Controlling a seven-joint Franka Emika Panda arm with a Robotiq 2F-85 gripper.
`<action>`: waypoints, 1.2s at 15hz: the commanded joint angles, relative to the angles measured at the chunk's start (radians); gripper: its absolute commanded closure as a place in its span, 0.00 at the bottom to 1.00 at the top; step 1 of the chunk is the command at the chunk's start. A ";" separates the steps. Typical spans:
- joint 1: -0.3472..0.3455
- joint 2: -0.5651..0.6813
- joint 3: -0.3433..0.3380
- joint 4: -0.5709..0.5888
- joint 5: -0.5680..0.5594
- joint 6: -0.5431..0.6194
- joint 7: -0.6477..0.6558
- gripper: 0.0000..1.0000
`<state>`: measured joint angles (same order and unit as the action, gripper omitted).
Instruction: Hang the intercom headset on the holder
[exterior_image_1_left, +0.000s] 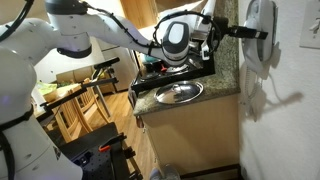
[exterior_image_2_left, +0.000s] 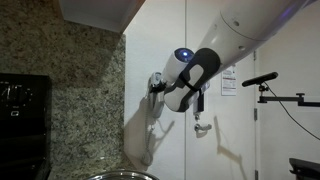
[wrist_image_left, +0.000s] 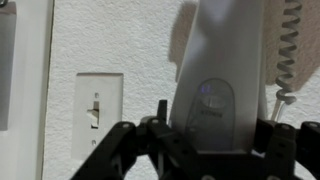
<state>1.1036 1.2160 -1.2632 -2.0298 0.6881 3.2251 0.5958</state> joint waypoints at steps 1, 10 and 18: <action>-0.020 -0.026 -0.010 0.015 0.002 -0.013 0.001 0.66; 0.001 -0.004 0.007 -0.005 0.002 -0.001 0.000 0.66; 0.137 0.055 -0.096 -0.135 0.039 0.003 0.016 0.66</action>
<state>1.1725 1.2477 -1.2983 -2.1010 0.7034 3.2240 0.5967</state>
